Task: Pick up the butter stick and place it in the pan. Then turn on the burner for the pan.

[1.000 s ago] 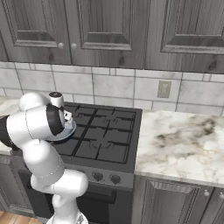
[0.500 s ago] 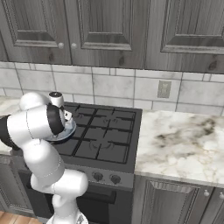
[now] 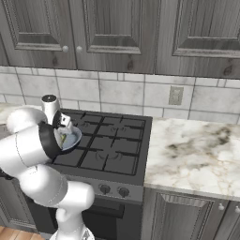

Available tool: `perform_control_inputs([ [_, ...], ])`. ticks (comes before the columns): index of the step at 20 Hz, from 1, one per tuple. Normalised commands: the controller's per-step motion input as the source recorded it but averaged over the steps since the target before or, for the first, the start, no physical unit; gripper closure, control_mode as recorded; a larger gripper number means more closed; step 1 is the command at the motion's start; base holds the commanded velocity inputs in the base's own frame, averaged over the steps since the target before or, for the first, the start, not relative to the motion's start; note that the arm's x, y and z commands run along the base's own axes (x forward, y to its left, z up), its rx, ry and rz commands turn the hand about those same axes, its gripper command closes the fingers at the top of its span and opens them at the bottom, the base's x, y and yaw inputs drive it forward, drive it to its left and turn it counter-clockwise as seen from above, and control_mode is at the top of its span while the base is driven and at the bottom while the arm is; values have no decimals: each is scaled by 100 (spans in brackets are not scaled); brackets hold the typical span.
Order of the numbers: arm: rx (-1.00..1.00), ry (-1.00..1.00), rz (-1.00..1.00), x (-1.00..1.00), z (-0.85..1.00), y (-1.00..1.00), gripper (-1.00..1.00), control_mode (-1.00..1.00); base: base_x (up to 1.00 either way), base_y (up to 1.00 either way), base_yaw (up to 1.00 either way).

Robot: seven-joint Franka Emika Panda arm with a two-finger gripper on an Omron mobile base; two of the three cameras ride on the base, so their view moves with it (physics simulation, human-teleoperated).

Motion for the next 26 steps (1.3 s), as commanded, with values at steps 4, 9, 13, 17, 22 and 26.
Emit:
perform_control_inputs([
  [4, 0, -16, -4, -40, 30, 18, -100, -100, 0, 0, 0],
  [9, 0, -20, -1, -54, 10, 35, -100, -100, 0, 0, 0],
  [13, 0, -28, -1, -44, 8, 32, -100, -100, 0, 0, 0],
  [17, 1, -31, 0, -34, 9, 33, -100, -100, 0, 0, 0],
  [22, 2, -27, -2, -32, 6, 33, -100, -100, 0, 0, 0],
  [26, 6, -23, -5, -31, 2, 10, -100, -100, 0, 0, 0],
])
